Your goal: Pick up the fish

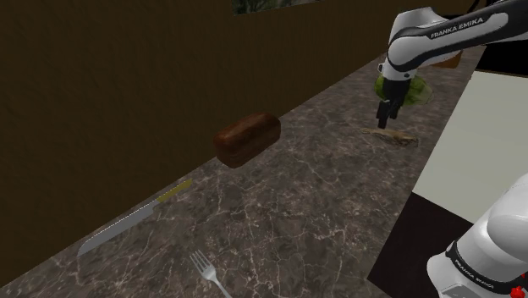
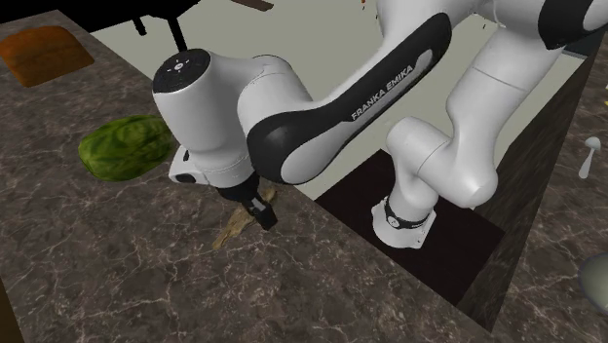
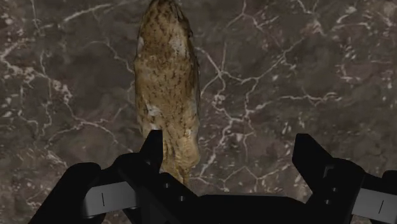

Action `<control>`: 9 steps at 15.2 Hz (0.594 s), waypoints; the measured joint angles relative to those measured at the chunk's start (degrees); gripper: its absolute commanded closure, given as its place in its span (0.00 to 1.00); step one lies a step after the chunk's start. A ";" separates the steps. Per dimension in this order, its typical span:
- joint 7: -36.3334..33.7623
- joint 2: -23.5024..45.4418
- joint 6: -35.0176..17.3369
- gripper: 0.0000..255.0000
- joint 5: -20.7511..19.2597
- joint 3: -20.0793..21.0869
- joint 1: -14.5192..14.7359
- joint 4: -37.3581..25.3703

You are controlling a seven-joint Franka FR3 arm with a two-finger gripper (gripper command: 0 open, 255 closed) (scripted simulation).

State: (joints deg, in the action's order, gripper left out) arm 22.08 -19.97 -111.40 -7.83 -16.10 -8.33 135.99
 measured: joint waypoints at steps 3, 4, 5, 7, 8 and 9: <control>2.76 4.45 -2.91 0.00 -0.98 -2.13 -1.00 -1.23; 3.63 6.00 -4.05 0.00 -1.13 -2.79 -1.29 -1.57; 3.87 6.76 -4.62 0.00 -1.15 -2.99 -1.35 -1.70; 4.12 7.81 -6.26 0.00 -1.16 -3.28 -1.43 -1.07; 4.22 8.35 -7.04 0.00 -1.08 -3.38 -1.43 -0.83; 4.22 8.79 -7.79 0.00 -1.02 -3.43 -1.41 -0.49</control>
State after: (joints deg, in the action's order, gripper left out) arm 26.30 -11.18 -119.19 -8.85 -19.54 -9.74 135.50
